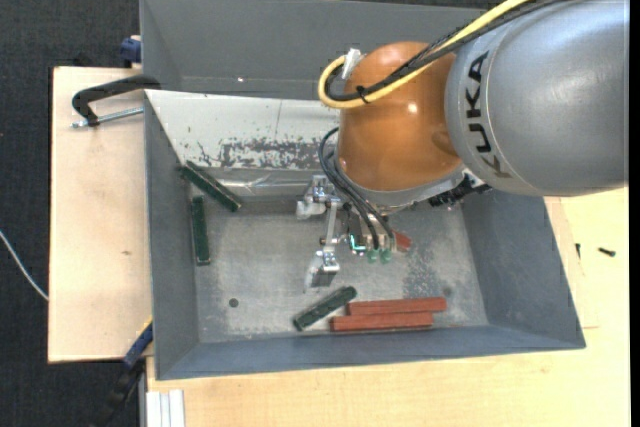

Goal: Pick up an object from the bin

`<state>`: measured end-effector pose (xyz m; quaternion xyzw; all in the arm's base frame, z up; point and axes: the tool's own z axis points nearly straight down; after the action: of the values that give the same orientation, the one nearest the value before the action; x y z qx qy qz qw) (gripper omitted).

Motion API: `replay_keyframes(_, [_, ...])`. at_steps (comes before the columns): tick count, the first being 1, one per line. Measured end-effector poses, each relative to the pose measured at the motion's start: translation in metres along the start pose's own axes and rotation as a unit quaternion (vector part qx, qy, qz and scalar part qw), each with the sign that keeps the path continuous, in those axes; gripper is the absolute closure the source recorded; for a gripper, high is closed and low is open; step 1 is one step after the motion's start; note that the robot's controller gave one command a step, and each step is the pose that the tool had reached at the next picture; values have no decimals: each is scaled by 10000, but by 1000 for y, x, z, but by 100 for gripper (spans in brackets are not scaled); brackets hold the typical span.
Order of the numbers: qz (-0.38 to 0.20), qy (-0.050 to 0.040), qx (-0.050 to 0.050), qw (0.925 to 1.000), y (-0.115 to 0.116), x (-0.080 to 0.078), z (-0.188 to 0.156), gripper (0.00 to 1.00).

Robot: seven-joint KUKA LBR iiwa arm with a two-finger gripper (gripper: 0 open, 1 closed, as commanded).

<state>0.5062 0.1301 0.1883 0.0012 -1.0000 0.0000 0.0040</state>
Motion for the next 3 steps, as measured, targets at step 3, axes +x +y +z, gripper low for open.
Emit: replay_keyframes(3, [-828,-70,1,9965,-45,10,68,0])
